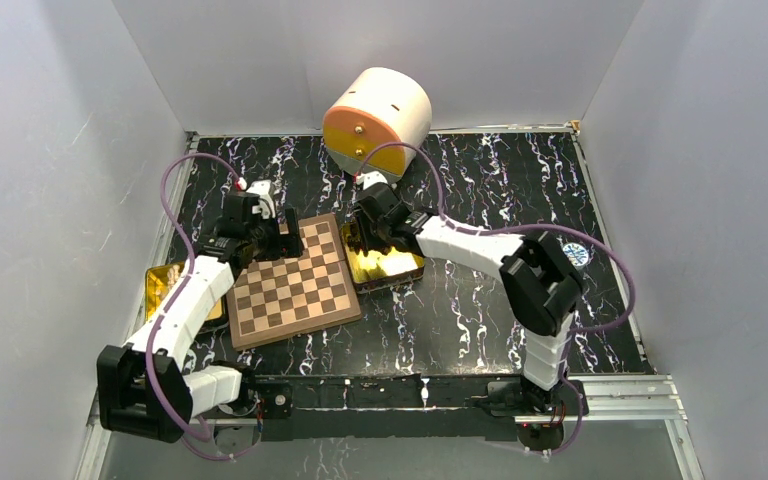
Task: Set up the chess pieces on the board
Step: Pick up the chess piece from the storage box, then place the chess piece on the chessboard, then pick up the chess piece from the chessboard, then place the chess piece on the chessboard, then pick up the chess piece from the storage box.
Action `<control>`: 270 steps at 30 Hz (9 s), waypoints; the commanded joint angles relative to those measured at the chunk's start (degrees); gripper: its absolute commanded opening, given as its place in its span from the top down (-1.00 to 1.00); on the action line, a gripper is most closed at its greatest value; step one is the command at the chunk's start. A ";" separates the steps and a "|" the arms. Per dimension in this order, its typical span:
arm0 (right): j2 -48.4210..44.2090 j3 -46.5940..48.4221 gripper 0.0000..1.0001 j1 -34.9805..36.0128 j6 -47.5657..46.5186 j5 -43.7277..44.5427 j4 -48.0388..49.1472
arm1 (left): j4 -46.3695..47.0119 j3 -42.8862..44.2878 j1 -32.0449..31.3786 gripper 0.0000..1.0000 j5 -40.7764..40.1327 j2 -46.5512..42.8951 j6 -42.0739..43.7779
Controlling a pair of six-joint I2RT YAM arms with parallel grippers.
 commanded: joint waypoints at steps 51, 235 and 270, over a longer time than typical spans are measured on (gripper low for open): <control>27.26 46.84 0.60 3.81 -4.86 -1.28 -16.66 | 0.04 0.68 0.01 -0.85 -16.78 -9.36 -0.03; -19.88 -13.14 0.10 0.63 1.01 -1.16 0.56 | -3.95 19.71 -5.81 -0.76 -8.07 8.78 -0.38; 5.51 3.88 0.56 -6.91 -3.18 0.36 2.07 | 1.14 -0.98 -5.83 -0.81 -14.94 -11.02 3.20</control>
